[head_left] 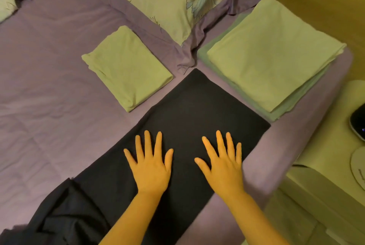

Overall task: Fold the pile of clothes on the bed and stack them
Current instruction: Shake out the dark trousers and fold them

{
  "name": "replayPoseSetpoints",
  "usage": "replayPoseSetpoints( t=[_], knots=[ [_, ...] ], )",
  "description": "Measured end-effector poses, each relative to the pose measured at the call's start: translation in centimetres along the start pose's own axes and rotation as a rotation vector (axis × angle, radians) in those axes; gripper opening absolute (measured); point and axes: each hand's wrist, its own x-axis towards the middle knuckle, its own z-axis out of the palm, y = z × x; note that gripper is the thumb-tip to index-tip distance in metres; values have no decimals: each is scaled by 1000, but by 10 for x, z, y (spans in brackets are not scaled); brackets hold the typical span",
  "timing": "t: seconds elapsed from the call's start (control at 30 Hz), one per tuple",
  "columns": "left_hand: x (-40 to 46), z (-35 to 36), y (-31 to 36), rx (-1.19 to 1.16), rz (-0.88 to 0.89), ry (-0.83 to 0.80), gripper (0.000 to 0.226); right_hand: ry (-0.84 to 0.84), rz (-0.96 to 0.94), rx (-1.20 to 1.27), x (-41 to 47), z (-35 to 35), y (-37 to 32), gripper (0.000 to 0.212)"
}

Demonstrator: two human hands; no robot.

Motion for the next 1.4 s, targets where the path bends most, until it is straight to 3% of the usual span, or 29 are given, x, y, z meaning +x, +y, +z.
replayPoseSetpoints(
  t=[0.1,0.23,0.33,0.43,0.53,0.63,0.7,0.8,0.9,0.93,1.03,1.23,1.3,1.4],
  knots=[
    [10,9,-17,56,-14,-112,76,-97,-27,-142,5,10,12,72],
    [39,-8,-32,83,60,-279,80,-225,24,-209,7,10,10,76],
    [28,-36,-45,0,117,-349,68,-329,107,-205,0,1,-12,79],
    [-20,-56,-74,-48,119,-394,54,-420,-83,-220,-36,-3,-54,78],
    [-81,-71,-126,-34,82,-326,46,-442,-336,-200,-93,-6,-99,71],
    [-136,-85,-185,-96,-18,-90,39,-526,-328,-119,-133,-8,-136,66],
    [-166,-93,-223,-164,-233,-92,41,-565,-307,-2,-147,0,-159,54],
    [-202,-90,-262,-260,-508,-208,53,-513,-304,303,-158,1,-202,44],
    [-221,-87,-275,-453,-656,-189,72,-409,-265,454,-167,-9,-248,35],
    [-223,-85,-278,-479,-691,-181,78,-417,-194,532,-170,-12,-260,32],
    [-224,-79,-293,-516,-790,-152,83,-473,113,777,-175,-21,-287,50],
    [-204,-81,-328,-807,-890,-81,64,-376,88,704,-185,-13,-289,32],
    [-192,-91,-336,-872,-916,-53,55,-323,151,762,-183,-18,-282,27],
    [-169,-119,-335,-1029,-838,5,24,-217,317,917,-163,-35,-260,28]
  ],
)
